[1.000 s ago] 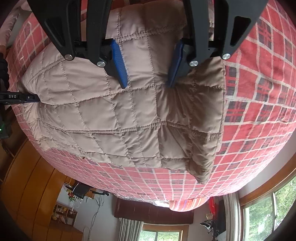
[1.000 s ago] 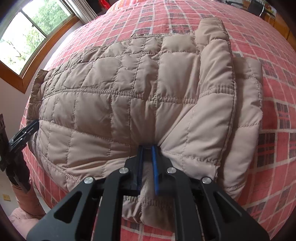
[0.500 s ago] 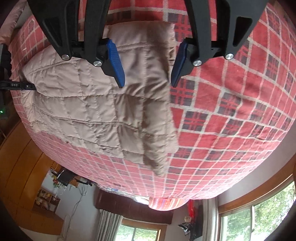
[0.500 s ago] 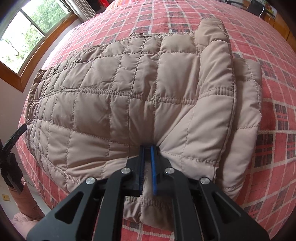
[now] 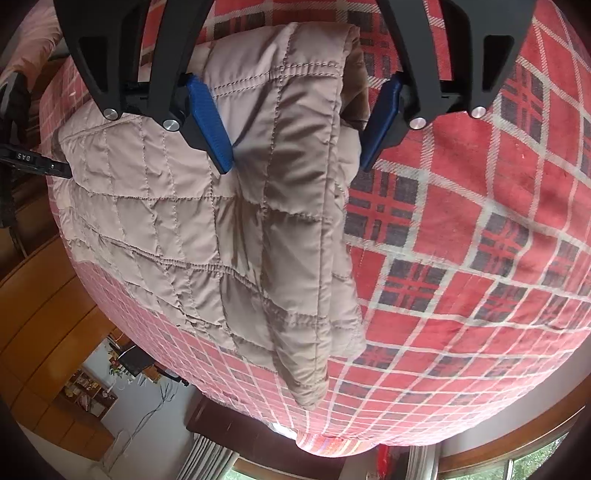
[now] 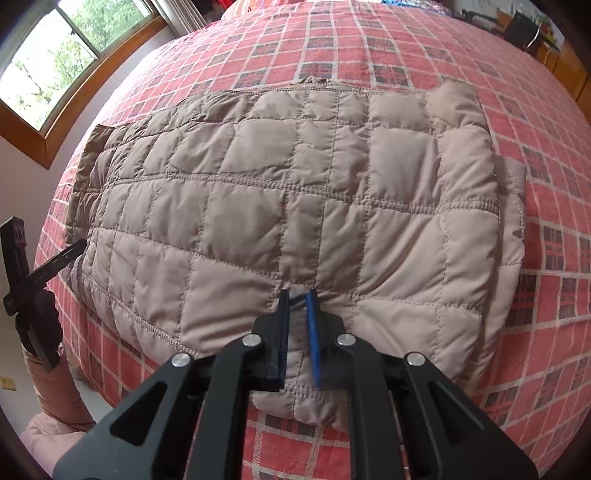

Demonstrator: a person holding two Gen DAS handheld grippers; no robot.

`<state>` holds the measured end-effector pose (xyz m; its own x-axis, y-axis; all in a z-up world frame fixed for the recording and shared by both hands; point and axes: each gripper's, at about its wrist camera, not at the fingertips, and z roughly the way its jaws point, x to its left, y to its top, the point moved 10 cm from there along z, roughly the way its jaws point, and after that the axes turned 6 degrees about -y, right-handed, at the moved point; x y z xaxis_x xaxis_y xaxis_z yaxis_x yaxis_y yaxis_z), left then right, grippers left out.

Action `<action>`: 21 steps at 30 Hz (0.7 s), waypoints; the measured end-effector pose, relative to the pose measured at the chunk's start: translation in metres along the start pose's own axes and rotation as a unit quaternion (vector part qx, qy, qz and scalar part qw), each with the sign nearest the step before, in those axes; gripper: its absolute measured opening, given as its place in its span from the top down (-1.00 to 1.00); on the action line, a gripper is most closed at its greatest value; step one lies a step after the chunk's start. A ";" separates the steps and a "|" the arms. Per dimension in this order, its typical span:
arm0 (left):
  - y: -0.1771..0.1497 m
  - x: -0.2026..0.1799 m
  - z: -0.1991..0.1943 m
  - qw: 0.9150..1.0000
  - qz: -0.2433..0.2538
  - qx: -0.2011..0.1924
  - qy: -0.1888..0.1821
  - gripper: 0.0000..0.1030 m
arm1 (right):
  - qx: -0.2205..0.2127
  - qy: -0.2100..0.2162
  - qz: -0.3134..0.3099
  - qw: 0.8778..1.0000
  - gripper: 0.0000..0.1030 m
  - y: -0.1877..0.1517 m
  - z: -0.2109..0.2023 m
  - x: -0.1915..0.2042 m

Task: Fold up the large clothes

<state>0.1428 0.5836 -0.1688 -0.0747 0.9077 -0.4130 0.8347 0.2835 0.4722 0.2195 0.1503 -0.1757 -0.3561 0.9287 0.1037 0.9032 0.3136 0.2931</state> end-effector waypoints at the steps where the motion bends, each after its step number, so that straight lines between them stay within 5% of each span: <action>1: 0.000 0.000 0.001 1.000 -0.001 0.002 -0.002 -0.37 | 0.003 -0.004 -0.002 1.000 0.78 0.000 0.002 0.001; 10: 0.002 -0.016 0.001 1.000 0.006 0.007 -0.018 0.51 | 0.028 0.002 0.018 0.999 0.88 0.004 0.035 -0.007; 21: 0.032 -0.077 -0.046 0.997 0.025 -0.018 -0.071 0.64 | 0.033 0.016 0.035 0.999 0.89 0.003 0.032 -0.019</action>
<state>0.1505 0.5375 -0.0860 0.0467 0.8688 -0.4930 0.8155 0.2519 0.5211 0.2371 0.1401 -0.2072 -0.2980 0.9425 0.1514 0.9395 0.2615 0.2214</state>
